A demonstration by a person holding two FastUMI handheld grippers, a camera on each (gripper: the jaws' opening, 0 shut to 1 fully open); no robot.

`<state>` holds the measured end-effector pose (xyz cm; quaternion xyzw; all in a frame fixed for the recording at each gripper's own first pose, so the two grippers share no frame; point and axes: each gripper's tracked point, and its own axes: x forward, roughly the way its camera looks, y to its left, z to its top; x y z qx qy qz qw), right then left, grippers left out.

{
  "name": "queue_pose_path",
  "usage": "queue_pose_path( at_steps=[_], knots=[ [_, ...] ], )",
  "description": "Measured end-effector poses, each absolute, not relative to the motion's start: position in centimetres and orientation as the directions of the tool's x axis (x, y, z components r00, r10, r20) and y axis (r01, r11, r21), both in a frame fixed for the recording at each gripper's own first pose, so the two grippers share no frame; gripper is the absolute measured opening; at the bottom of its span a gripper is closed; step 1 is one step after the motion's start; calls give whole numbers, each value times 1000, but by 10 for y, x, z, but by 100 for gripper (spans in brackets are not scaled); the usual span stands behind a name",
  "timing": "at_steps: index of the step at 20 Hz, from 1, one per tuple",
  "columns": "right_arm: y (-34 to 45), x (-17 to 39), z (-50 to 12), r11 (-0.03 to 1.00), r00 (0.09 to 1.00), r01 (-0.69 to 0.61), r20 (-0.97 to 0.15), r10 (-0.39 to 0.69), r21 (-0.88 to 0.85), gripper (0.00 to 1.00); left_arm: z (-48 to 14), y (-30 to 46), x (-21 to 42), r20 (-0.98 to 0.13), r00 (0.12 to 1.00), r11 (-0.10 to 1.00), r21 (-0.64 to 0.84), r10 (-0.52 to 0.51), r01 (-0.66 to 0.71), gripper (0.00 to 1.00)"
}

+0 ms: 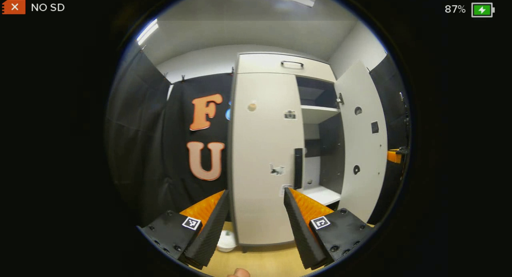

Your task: Open the right door of the double-door shoe cabinet with the right hand, and open the left door with the left hand.

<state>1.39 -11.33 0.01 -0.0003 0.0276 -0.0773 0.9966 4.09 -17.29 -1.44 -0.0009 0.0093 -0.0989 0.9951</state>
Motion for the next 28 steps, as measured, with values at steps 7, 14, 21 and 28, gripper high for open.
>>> queue_pose_path(
  at_steps=[7,14,21,28],
  knots=[
    [-120,-4,5,990,990,137,-27,-137,-9,93,-23,-258,96,-52,963,964,1,-265,265,81],
    [-138,-2,1,988,988,153,-4,-153,8,93,-37,-284,162,-78,971,972,45,-226,230,81],
    [-155,3,-4,983,984,180,14,-180,28,93,-51,-284,214,-82,984,986,37,-158,161,81],
    [-150,8,-9,985,986,167,12,-168,41,93,-62,-296,230,-110,978,984,4,-178,180,70]
  ],
)
